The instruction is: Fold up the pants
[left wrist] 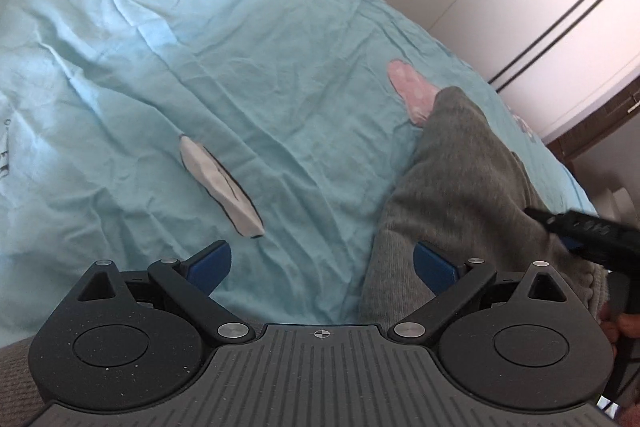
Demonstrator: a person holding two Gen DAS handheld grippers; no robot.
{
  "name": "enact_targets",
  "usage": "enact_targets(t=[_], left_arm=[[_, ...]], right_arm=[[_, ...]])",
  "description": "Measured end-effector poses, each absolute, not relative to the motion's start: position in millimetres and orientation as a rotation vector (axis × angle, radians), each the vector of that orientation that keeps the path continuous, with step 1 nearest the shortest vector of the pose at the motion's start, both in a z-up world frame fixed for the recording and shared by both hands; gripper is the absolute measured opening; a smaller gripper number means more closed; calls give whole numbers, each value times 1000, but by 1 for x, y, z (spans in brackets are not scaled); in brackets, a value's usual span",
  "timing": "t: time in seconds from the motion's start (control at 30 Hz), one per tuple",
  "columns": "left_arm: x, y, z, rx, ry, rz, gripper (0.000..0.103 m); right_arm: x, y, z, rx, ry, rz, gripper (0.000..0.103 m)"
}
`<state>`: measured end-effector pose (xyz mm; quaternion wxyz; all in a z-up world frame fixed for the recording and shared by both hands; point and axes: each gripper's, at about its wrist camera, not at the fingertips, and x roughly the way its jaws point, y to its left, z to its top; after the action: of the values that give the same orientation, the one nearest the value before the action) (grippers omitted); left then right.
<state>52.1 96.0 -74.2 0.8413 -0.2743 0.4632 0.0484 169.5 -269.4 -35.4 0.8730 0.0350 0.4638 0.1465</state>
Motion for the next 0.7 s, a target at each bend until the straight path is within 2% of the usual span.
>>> enact_targets(t=[0.17, 0.2, 0.23, 0.27, 0.33, 0.37, 0.47, 0.57, 0.7], left_arm=[[61, 101, -85, -651, 1018, 95, 101], [62, 101, -86, -657, 1021, 97, 100], [62, 101, -86, -658, 1020, 98, 101], [61, 100, -86, -656, 1017, 99, 101], [60, 99, -85, -647, 1011, 99, 101], [60, 99, -85, -646, 1012, 100, 100], [60, 100, -85, -660, 1014, 106, 100], [59, 100, -86, -663, 1007, 105, 100], [61, 98, -86, -656, 1012, 97, 101]], right_arm=[[171, -265, -53, -31, 1030, 367, 56], [172, -265, -54, -28, 1028, 360, 44], [173, -263, -55, -34, 1019, 355, 18], [173, -261, -54, -58, 994, 346, 10], [179, -251, -52, -122, 925, 301, 6], [183, -249, -52, -131, 897, 267, 0], [190, -248, -49, -187, 836, 121, 0], [168, -269, -27, 76, 811, 190, 2], [120, -276, -13, 220, 802, 338, 2]])
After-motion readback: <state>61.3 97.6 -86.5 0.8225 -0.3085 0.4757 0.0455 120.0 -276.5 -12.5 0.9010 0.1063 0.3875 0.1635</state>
